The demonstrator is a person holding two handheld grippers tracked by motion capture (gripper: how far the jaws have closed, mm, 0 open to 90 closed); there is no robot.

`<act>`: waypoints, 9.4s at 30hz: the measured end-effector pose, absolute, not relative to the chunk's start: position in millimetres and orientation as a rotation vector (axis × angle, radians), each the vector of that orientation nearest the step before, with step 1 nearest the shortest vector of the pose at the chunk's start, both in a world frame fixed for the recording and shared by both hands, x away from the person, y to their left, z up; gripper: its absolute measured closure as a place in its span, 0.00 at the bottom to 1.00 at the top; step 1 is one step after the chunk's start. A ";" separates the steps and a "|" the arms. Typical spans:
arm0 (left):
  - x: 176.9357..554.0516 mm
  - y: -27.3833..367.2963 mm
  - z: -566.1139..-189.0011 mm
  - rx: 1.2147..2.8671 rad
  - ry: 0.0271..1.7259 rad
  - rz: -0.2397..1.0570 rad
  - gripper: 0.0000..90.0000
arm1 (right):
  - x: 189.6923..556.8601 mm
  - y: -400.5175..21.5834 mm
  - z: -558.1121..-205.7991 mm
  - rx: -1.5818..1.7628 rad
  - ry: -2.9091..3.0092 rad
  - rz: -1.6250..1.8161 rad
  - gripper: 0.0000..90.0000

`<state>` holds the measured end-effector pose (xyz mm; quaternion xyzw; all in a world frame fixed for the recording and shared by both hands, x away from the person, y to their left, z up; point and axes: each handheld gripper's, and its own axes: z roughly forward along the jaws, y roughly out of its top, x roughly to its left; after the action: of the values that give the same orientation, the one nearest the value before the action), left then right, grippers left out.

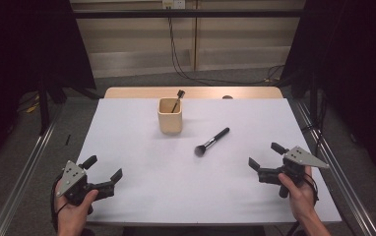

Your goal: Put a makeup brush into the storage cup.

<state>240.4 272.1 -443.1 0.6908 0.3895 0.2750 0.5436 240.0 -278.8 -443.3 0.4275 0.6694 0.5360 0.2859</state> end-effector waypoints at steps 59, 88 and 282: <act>242.1 275.1 -441.5 1.621 0.929 0.656 0.03 | 375.4 -243.6 -413.1 1.156 1.818 1.362 0.01; 243.1 276.8 -441.7 1.623 0.931 0.654 0.03 | 426.5 -233.1 -408.1 1.160 1.934 1.261 0.04; 244.3 278.2 -443.0 1.651 0.924 0.664 0.03 | 429.0 -216.0 -445.6 0.930 2.773 0.882 0.84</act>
<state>244.3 278.2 -443.0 0.6939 0.3885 0.2790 0.5383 429.0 -216.0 -445.6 0.3041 0.9069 0.2884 0.0435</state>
